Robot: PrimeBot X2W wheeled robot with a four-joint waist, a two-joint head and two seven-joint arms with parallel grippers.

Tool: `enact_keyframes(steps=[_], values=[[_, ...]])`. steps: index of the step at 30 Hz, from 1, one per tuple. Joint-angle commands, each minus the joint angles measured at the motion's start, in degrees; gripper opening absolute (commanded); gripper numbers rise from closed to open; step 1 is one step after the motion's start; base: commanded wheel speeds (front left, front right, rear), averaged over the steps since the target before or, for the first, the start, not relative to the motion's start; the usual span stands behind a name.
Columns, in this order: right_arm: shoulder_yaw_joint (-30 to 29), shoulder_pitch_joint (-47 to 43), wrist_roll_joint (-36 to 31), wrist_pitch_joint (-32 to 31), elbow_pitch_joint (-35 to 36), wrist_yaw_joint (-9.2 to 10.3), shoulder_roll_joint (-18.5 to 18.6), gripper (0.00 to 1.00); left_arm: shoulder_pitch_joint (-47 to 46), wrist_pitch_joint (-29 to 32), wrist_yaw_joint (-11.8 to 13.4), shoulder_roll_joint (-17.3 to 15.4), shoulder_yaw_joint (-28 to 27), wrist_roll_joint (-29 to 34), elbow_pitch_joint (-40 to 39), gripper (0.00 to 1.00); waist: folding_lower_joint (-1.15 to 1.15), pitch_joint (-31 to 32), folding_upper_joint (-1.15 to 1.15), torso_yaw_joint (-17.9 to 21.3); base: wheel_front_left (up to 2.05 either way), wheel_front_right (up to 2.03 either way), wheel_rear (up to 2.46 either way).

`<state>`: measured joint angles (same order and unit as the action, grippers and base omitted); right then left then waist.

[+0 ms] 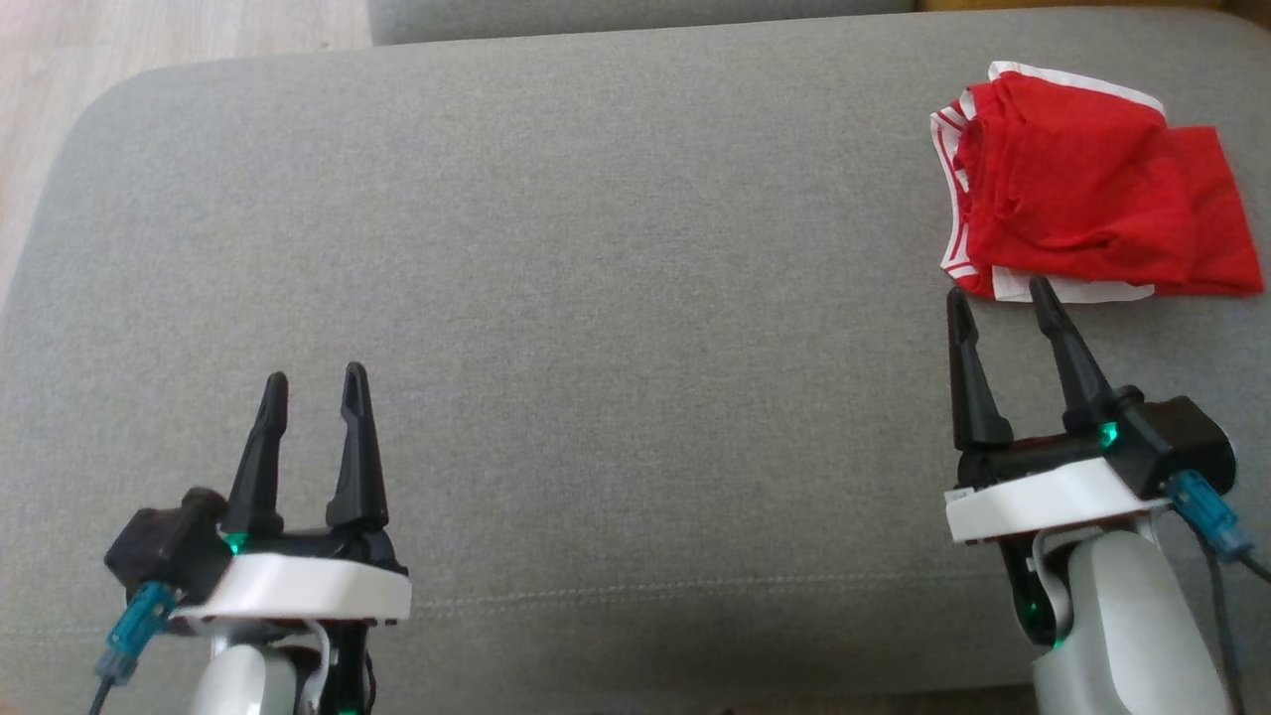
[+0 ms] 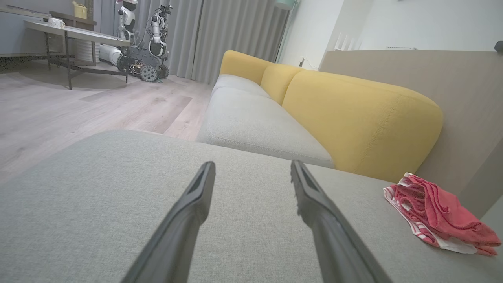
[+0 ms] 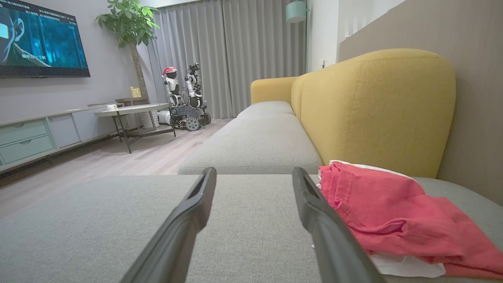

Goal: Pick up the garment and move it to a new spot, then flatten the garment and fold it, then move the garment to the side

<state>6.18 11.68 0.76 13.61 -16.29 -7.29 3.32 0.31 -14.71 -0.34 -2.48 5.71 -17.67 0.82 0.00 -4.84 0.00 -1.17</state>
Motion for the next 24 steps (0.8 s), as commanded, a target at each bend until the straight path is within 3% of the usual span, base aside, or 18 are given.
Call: enact_keyframes(steps=[1,11,23,24], values=[[1.8,1.3,0.5,0.7,2.0,-0.2,-0.4,1.0,-2.4,-0.3,-0.4,-0.4,-1.8,-0.8,-1.7,1.0,0.0,-0.1,0.0,0.0,0.0,0.0,0.0],[2.1,1.6,1.3,1.0,1.6,-0.2,-0.4,1.0,-1.9,-0.3,-2.4,-0.4,-3.5,-1.9,-2.8,1.0,0.0,0.2,0.0,0.0,0.0,0.0,0.0],[2.6,1.3,2.1,1.1,1.4,-0.2,-0.4,1.0,-1.4,-0.3,-2.8,-0.4,-4.7,-3.5,-4.2,1.0,0.0,0.5,0.0,-0.3,0.0,0.0,0.0],[1.2,0.0,1.8,0.4,-0.4,-0.01,0.0,0.0,0.1,0.0,-2.7,0.0,-2.7,-3.4,-2.2,0.0,0.0,0.5,0.0,-0.3,0.0,0.0,0.0]])
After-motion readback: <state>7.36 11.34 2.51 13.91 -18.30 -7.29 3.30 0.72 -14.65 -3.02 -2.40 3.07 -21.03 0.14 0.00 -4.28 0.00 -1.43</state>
